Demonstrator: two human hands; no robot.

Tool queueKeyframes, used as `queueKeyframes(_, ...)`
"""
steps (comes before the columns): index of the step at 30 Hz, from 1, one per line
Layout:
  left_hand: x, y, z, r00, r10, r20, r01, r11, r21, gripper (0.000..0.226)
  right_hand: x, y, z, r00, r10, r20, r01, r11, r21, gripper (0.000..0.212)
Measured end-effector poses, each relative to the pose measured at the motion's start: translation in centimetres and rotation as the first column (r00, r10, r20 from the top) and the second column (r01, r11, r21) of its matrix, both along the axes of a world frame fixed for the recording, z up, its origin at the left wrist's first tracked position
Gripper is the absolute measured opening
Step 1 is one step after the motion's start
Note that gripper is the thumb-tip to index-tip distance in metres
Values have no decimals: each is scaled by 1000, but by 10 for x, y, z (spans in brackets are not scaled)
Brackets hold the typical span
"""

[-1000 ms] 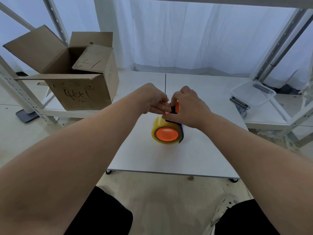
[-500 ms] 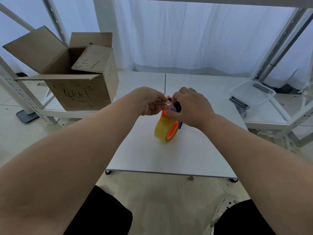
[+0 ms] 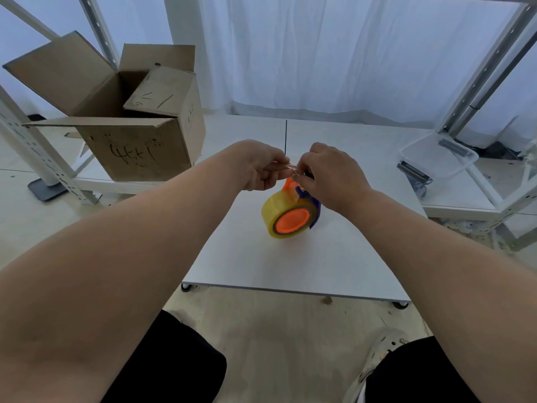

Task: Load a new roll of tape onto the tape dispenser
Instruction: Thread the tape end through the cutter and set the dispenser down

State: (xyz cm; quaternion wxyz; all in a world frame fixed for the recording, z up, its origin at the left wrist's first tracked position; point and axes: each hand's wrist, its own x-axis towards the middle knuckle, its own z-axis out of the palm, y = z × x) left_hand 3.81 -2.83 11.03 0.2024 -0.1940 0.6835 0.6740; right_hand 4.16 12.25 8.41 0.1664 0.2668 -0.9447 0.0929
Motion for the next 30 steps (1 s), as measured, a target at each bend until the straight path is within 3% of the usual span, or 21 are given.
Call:
queueKeyframes(9, -1, -1, 0, 990, -80, -119, 75, 996, -41, 9, -1, 15, 2, 995, 51, 90, -48, 998, -32, 32)
queueKeyframes(13, -2, 0, 1, 984, -95, -148, 88, 994, -58, 8, 2, 17, 5, 997, 36, 63, -33, 998, -49, 42)
queueKeyframes(17, -2, 2, 1, 975, -116, -191, 103, 992, -77, 11, 4, 12, 10, 996, 22, 81, -8, 986, -166, 27)
queueKeyframes(24, 0, 2, -3, 904, -280, -322, 184, 937, -297, 35, 1, 8, 15, 982, -17, 188, 70, 958, -278, 24)
queueKeyframes(28, 0, 1, -5, 884, -318, -343, 157, 892, -423, 38, -1, 9, 15, 971, -29, 239, 117, 925, -362, 22)
queueKeyframes(30, -2, -2, -8, 874, -333, -353, 103, 838, -536, 29, -3, 8, 14, 967, -38, 251, 136, 912, -388, 21)
